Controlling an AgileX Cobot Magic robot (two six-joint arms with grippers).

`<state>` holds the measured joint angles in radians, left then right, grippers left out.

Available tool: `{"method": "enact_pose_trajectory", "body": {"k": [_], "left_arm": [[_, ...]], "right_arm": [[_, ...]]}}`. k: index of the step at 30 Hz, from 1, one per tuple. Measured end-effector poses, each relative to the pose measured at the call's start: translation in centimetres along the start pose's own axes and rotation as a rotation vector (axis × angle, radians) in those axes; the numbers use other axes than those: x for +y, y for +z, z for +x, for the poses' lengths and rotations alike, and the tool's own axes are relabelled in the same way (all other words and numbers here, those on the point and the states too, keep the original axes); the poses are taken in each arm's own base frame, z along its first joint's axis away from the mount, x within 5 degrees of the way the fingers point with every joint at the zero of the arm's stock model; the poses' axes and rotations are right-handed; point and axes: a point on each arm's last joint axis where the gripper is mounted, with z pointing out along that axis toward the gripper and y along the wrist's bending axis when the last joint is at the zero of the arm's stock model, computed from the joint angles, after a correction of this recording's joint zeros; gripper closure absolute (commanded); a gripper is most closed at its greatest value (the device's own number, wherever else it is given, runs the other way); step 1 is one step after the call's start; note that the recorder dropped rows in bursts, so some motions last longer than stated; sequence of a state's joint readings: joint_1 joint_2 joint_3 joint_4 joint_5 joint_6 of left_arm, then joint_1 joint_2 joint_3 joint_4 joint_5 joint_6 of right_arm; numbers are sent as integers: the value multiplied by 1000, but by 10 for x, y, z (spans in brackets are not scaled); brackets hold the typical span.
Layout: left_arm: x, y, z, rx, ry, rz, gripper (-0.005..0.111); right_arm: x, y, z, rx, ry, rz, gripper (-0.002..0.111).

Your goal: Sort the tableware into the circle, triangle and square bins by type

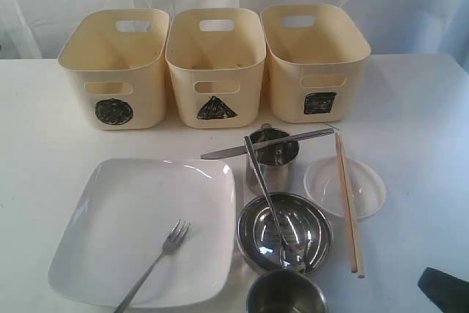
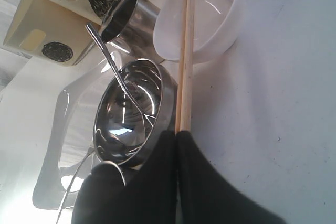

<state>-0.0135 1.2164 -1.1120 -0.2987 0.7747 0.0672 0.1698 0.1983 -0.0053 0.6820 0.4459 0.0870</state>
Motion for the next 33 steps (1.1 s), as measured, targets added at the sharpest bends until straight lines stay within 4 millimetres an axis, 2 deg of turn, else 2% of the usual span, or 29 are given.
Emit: {"method": "enact_pose_trajectory", "body": {"k": [4,7,11,14,18,25,33], "left_arm": [[-1,25,-3,124,-2,101,103],[-3,38,-5,162,-7,173,88],[-7,50,-7,180,-5,264,61],[-12,57,-9,177,6,354,48],[-15,69,-9,214,31,458,47],[-17,87,-6,289,15,538,47],[-37,96,-4,283,70,565,48]], "right_arm": [[0,0,0,0,0,0,108],[0,0,0,0,0,0,108],[0,0,0,0,0,0,108],[0,0,0,0,0,0,108],[0,0,0,0,0,0,108],[0,0,0,0,0,0,108],[0,0,0,0,0,0,108]]}}
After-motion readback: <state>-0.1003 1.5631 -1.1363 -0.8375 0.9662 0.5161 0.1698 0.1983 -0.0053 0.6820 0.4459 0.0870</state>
